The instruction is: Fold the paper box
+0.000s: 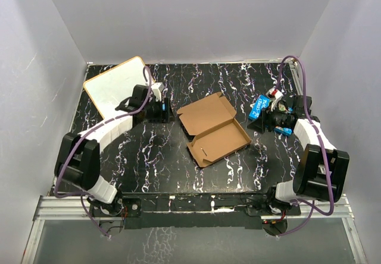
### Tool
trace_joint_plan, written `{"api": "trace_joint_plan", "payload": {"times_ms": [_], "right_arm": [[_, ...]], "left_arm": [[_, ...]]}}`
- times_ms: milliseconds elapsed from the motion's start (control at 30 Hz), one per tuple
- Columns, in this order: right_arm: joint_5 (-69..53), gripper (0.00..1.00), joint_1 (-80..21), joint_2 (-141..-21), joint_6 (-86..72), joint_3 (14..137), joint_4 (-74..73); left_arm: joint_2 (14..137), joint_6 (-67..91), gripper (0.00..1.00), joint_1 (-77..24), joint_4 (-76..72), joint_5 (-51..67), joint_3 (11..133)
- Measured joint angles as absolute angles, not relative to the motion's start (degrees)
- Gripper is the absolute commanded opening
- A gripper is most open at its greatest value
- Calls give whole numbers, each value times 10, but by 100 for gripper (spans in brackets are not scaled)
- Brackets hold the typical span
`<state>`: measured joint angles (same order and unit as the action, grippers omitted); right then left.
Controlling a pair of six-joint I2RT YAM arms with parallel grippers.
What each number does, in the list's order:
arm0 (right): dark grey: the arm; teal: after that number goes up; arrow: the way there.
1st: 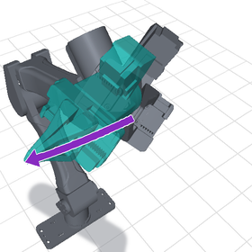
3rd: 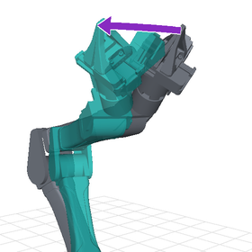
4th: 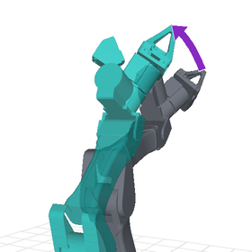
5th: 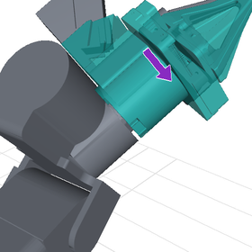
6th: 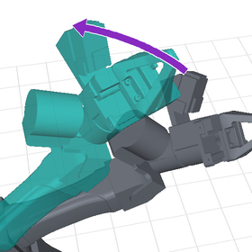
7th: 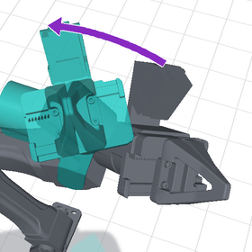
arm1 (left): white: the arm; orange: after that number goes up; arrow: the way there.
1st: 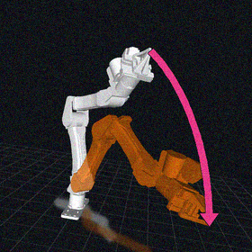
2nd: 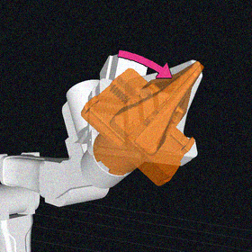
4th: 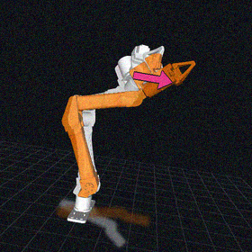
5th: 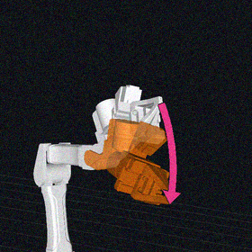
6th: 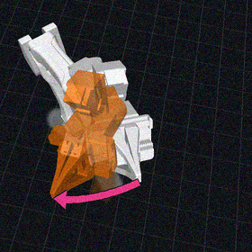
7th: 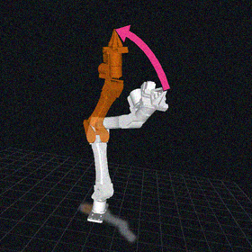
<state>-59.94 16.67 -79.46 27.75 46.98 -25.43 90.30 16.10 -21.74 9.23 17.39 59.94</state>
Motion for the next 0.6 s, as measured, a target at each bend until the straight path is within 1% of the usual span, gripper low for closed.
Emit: {"api": "trace_joint_plan", "payload": {"times_ms": [100,167,267,333,433,500,600], "right_arm": [[-592,55,165,-806,286,470,-254],[-578,55,157,-815,291,470,-255],[-545,55,132,-826,298,470,-254],[-517,55,106,-832,300,470,-254],[-475,54,70,-835,299,470,-249],[-451,53,57,-836,299,470,-245],[-422,52,50,-836,296,470,-236]], "left_arm": [[847,243,58,-220,46,223,520],[796,295,58,-230,21,230,461],[717,365,57,-269,-10,211,391],[684,402,53,-305,-31,183,364],[675,447,47,-346,-47,147,346],[689,468,45,-358,-51,126,346],[715,479,38,-370,-48,96,352]]}}
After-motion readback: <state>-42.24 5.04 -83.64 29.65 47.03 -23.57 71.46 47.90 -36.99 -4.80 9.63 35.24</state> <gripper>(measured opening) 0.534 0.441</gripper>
